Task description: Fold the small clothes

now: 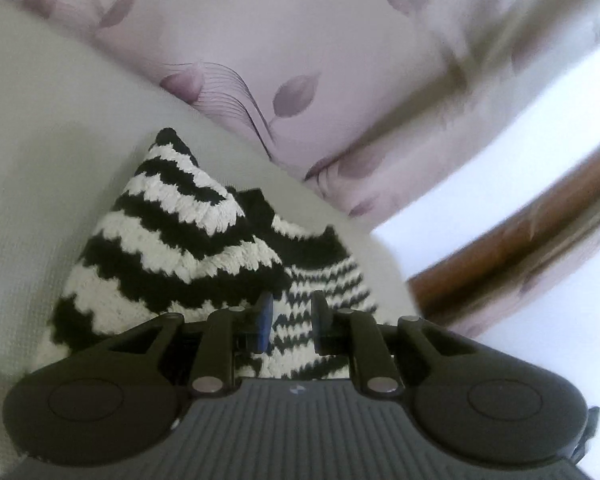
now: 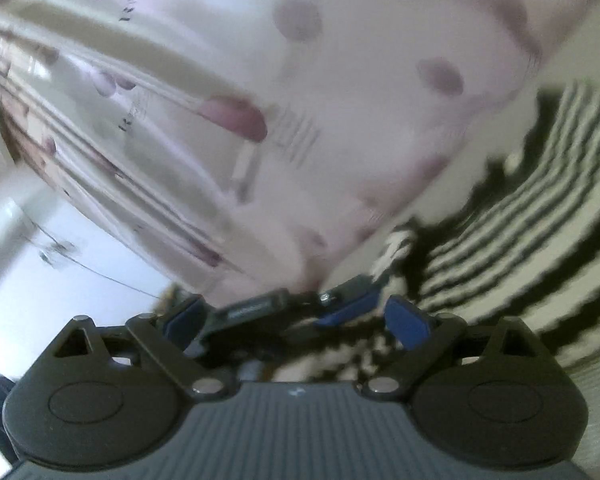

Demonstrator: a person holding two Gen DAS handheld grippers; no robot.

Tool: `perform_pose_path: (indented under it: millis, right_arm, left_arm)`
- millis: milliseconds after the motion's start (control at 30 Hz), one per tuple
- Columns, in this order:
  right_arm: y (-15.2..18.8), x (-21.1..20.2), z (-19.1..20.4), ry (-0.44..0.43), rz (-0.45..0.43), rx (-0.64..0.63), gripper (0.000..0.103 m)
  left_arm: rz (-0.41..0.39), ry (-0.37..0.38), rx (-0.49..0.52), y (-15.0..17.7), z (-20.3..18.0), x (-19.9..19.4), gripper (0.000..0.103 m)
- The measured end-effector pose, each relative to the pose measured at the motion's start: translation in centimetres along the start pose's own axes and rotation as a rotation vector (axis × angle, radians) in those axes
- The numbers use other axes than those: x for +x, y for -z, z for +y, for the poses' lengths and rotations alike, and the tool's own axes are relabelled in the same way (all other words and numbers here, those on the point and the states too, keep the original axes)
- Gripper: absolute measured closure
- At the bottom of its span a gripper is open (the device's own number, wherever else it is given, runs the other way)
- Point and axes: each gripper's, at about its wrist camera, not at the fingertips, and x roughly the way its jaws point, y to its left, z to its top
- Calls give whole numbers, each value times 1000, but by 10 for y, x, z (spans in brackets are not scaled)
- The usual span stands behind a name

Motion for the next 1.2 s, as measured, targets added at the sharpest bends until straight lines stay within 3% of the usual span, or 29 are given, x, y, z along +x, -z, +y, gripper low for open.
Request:
perform_pose_path:
  millis: [133,267,400,467,500,600,633,667,733,833,900,1000,1067,1100,1200]
  right_arm:
    - [-3,32,-15,7,11,98,5]
    - [2,46,-19,-48,8,165,5]
    - [5,68,-16,7,52,133,5]
    - [6,81,-20,24,68,152,5]
    - [7,89,-21,35,75,162,5]
    - [10,107,-16,59,113,151,5]
    - [11,113,-12,59,131,139,5]
    - [12,117,-9,62,146,130,5]
    - [15,129,-5,85,190,114,5]
    - [19,150,-4,133,232,102,5]
    - [15,173,-3,171,258,101,5]
    - [1,210,7,177,269,73,5]
    - [-11,218,12,-20,210,107,6]
    - [-15,218,15,-37,179,116,6]
    - [-15,214,16,71,204,33,5]
  left_arm:
    - [-108,134,-33,12,13,-13,84]
    - [-214,270,-98,16,23,-33,84]
    - [-263,280,-76,17,23,-52,84]
    - [-330,298,-105,14,29,-71,82]
    - [-362,293,-118,12,34,-82,76]
    - [-462,164,-142,-4,54,-116,50]
    - [-474,108,-139,-10,62,-126,45]
    - [-478,42,-134,-16,67,-133,44]
    - [-436,-95,-109,-29,85,-142,30]
    - [-301,-187,-110,-34,114,-139,29]
    - [-244,-166,-166,-27,134,-136,29]
    - [-237,-97,-241,-20,154,-127,22]
    - [-252,-33,-266,-17,162,-126,13]
    - [-244,-12,-267,-17,163,-123,8]
    - [-218,4,-207,-24,161,-111,8]
